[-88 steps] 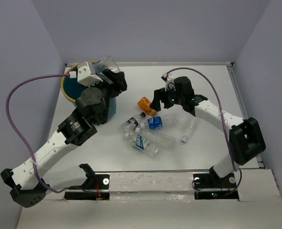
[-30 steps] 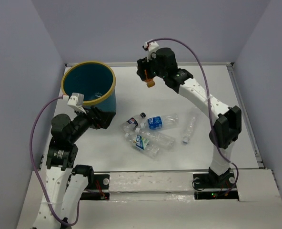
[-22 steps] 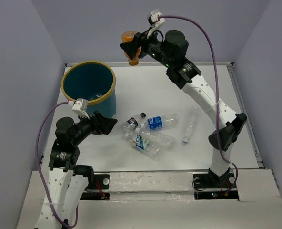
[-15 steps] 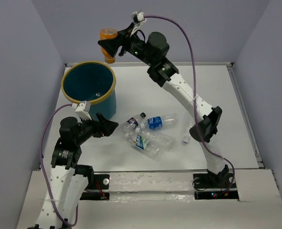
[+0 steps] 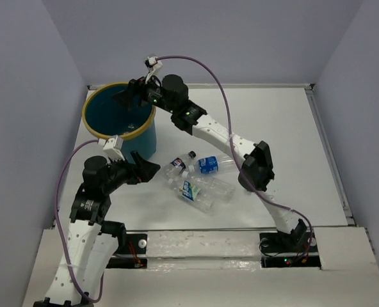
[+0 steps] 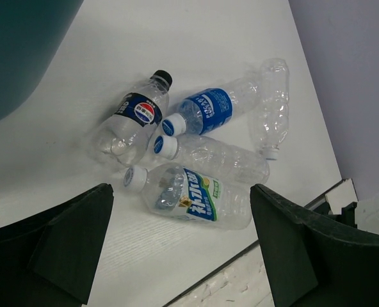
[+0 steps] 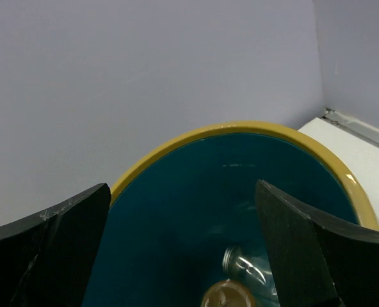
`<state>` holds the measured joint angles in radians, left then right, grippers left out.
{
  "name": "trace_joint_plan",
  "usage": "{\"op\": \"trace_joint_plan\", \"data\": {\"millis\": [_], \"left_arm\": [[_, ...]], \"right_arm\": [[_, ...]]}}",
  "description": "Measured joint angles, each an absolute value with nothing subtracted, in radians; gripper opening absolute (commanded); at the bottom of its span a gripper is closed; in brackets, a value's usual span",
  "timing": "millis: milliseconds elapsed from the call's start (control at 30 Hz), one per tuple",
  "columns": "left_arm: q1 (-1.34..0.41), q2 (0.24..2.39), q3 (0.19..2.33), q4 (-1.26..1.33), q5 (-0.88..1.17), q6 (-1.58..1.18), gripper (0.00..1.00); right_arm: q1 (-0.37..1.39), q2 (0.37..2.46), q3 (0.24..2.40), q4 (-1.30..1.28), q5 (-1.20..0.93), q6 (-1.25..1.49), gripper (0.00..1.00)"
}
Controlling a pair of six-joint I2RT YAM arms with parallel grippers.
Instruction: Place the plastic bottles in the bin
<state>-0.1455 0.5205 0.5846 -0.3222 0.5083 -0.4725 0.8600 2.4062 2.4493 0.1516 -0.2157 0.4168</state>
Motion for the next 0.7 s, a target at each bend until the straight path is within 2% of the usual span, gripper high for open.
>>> {"op": "trace_joint_plan", "data": {"millis": [100, 167, 300, 333, 367, 467, 500, 567, 600, 633, 700], "left_arm": [[-0.171, 0.554, 0.585, -0.319, 0.485, -0.473, 0.97], [-0.215, 0.588, 0.585, -0.31, 0.452, -0.478, 0.97], [-0.411, 0.693, 0.599, -0.283, 0.313, -0.496, 0.97], [-0.481, 0.739, 0.615, -0.28, 0.262, -0.5, 0.97], [-0.534, 0.775, 0.633, -0.274, 0.212, -0.503, 0.97], [-0.647, 0.886, 0.679, -0.258, 0.078, -0.505, 0.96], [-0.678, 0.928, 0.699, -0.255, 0.019, -0.505, 0.96], [-0.709, 0.973, 0.717, -0.249, -0.042, -0.503, 0.96], [-0.732, 1.002, 0.733, -0.244, -0.085, -0.498, 0.96], [-0.748, 1.035, 0.75, -0.238, -0.122, -0.489, 0.96], [-0.768, 1.091, 0.775, -0.216, -0.169, -0.475, 0.96]], "right_arm": [[0.859, 2.271, 2.292, 0.149, -0.206, 0.386, 0.93], [0.857, 2.111, 2.086, 0.17, -0.187, 0.357, 0.86], [0.838, 1.74, 1.666, 0.231, -0.121, 0.308, 0.74], [0.827, 1.639, 1.536, 0.262, -0.106, 0.31, 0.64], [0.801, 1.54, 1.421, 0.264, -0.101, 0.318, 0.6], [0.688, 1.349, 1.163, 0.305, -0.091, 0.378, 0.56], [0.643, 1.292, 1.063, 0.299, -0.084, 0.406, 0.57], [0.549, 1.209, 0.885, 0.286, -0.036, 0.461, 0.67], [0.532, 1.184, 0.828, 0.263, -0.015, 0.476, 0.76], [0.519, 1.15, 0.75, 0.232, 0.009, 0.497, 0.9], [0.516, 1.107, 0.659, 0.168, 0.04, 0.523, 0.98]]}}
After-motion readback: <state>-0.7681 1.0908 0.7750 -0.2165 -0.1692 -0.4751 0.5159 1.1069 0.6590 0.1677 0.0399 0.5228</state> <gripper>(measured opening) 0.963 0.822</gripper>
